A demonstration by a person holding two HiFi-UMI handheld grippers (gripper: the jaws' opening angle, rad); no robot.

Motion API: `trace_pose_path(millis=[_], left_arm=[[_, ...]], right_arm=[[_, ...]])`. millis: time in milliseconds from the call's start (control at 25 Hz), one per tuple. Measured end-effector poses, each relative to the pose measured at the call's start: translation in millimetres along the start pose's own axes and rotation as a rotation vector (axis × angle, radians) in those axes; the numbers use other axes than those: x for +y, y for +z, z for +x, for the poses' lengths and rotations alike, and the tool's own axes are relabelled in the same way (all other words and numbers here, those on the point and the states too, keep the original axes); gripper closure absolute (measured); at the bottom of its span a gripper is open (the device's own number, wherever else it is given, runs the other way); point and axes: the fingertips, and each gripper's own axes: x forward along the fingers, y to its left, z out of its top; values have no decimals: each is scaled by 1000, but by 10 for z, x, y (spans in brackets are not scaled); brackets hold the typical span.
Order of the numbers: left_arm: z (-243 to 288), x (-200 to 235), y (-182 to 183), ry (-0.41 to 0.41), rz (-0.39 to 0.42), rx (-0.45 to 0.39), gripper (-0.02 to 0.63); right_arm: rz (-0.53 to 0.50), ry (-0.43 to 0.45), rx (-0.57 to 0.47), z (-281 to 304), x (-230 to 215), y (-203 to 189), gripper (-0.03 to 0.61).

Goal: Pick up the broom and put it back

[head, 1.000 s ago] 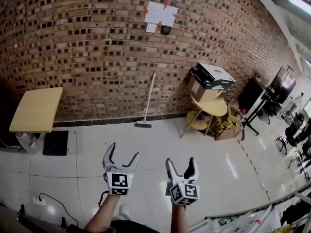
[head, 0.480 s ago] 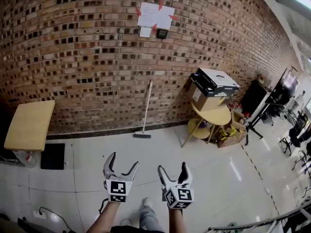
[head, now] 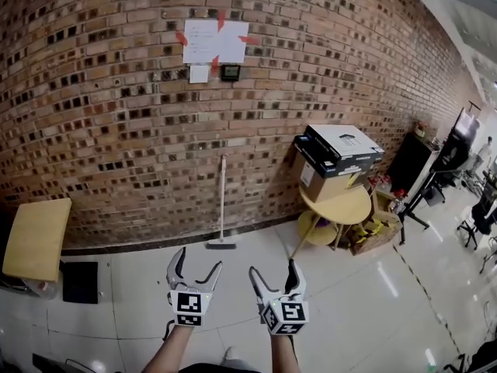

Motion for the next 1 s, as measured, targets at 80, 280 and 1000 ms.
trace_pose_path(millis=[80,280,1000], left_arm=[[274,-11,-77,15,-11,24,192],[538,354,-258,117,-10,79,193],[2299,2684,-261,243,-67,-32,193]], right_arm=[[-8,8,13,186,-224,-54,91],[15,86,78,842,-319,-350,91],[-87,363,20,3937,797,-363,91]])
